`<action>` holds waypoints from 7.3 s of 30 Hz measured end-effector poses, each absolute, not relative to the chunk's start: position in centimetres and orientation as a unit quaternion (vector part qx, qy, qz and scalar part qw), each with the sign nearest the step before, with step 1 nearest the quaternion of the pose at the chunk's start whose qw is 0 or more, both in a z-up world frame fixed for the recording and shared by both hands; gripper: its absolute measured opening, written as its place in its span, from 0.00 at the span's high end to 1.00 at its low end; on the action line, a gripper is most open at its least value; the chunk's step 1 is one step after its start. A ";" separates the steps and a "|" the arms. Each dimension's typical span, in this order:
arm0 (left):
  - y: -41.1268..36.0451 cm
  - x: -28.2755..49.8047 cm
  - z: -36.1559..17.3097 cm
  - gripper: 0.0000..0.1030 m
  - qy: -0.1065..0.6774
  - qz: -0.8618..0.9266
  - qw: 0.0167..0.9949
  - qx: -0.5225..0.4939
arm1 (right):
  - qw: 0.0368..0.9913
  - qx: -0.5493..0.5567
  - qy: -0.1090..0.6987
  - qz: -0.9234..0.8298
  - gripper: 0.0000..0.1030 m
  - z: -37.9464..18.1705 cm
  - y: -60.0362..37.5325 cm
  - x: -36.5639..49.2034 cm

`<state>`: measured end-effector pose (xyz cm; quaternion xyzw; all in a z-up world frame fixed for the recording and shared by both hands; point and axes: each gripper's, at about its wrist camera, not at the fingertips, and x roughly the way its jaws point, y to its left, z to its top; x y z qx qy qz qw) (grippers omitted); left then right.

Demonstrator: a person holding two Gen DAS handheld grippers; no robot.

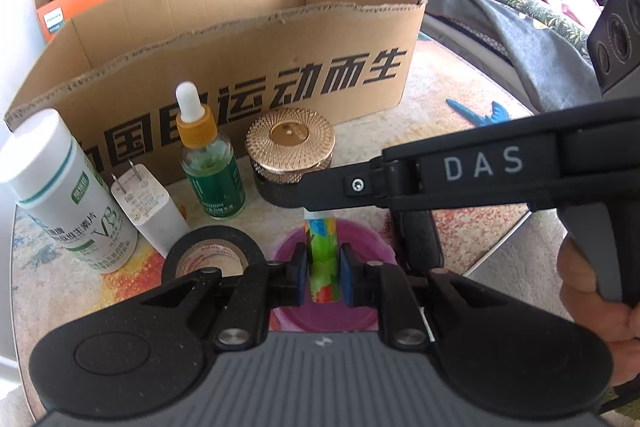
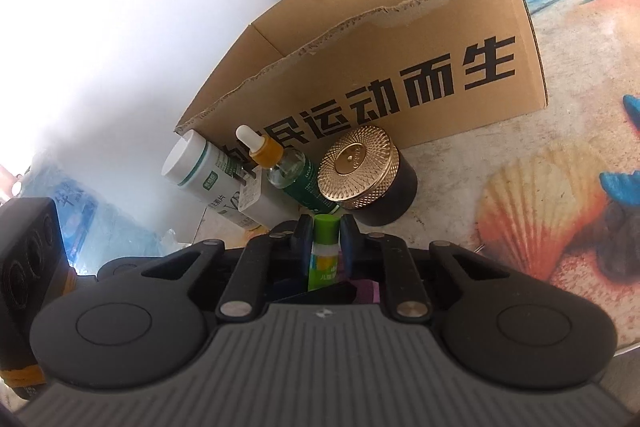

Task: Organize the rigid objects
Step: 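Carry the green-white tube with the right tool into the box, then open the right tool to release the tube beside the cylinder, then lower the right tool onto the black key fob and grasp it, then carry the black key fob with the right tool into the box, then open the right tool to release the key fob in the box, then move the right tool to the pink bowl and grip its rim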

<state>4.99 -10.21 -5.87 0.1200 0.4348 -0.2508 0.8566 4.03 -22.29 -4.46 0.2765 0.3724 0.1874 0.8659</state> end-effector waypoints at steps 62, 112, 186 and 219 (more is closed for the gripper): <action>-3.3 21.8 5.0 0.65 0.471 -0.147 0.863 0.106 | 0.722 0.402 0.506 0.246 0.58 0.6 -20.9 27.1; -15.8 2.7 -7.0 0.73 0.435 -0.295 0.835 0.164 | 0.861 0.208 0.452 0.104 0.61 -5.4 -26.3 1.5; -6.7 30.7 0.2 0.71 0.511 -0.118 0.840 0.138 | 0.745 0.312 0.557 0.191 0.78 -3.3 -15.3 38.6; -3.4 3.6 -0.4 0.37 0.450 -0.278 0.848 0.043 | 0.872 0.215 0.407 0.165 0.66 0.4 -24.3 0.7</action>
